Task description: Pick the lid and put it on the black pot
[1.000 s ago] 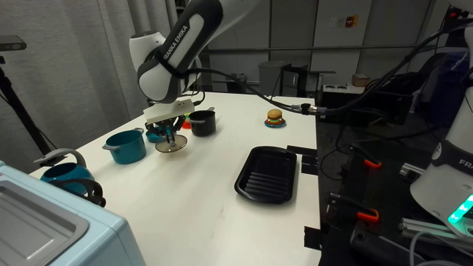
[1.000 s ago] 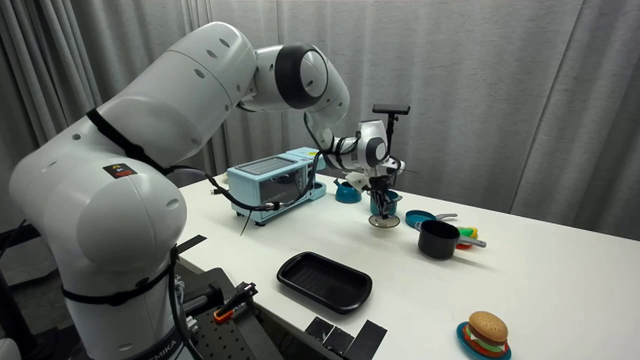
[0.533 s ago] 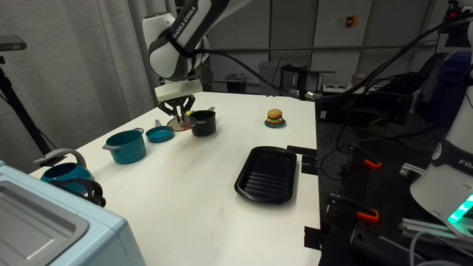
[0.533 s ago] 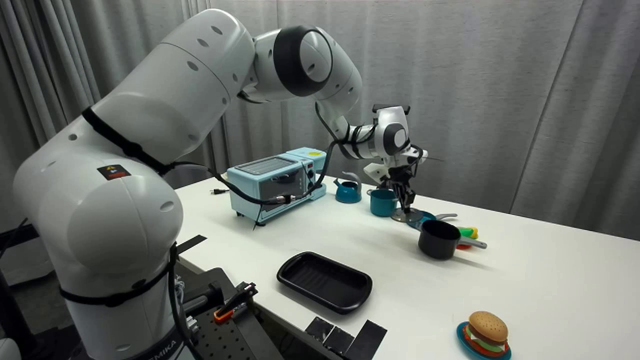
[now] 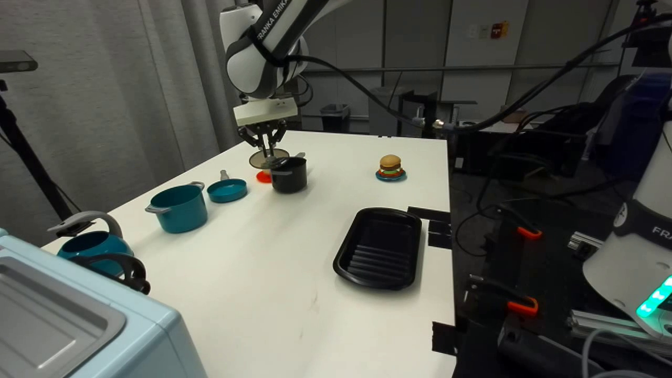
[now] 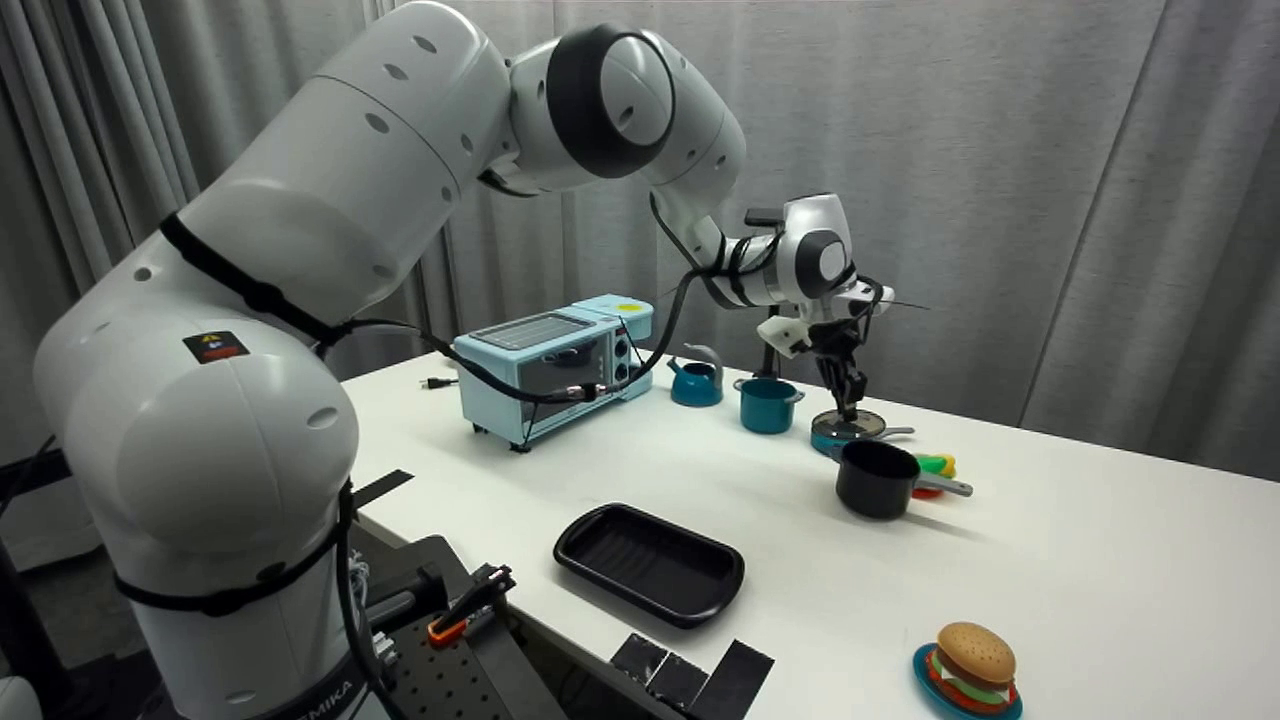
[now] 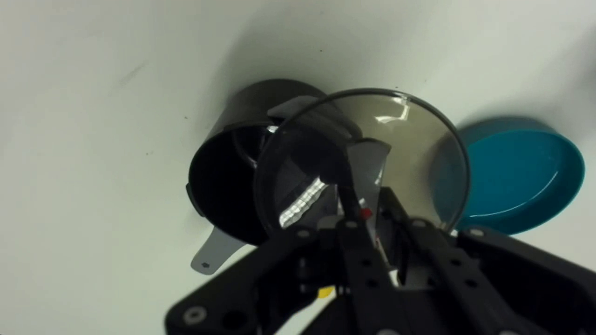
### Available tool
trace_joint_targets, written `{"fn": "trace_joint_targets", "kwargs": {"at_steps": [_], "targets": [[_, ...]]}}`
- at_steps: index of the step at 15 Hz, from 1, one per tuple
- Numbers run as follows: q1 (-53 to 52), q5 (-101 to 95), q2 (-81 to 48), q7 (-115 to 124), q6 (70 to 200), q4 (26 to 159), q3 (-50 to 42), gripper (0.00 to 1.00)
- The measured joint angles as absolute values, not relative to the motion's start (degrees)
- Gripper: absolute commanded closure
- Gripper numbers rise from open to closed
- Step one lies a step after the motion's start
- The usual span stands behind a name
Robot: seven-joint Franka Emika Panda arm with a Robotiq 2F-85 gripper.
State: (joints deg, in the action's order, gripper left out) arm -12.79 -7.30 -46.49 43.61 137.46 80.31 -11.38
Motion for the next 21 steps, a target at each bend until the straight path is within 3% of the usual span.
{"fn": "trace_joint_targets", "kwargs": {"at_steps": [15,16,17,21], "targets": [[-9.99,-7.30,-48.63,47.96,137.45,80.57,-13.00,0.97],[-9.99,-7.30,-48.68,48.15,137.48,80.54,-13.00,0.61],[-9.99,-7.30,-48.75,48.33,137.50,80.49,-13.00,0.60],[-9.98,-7.49,-49.32,48.86,137.60,80.40,-13.35,0.31]]}}
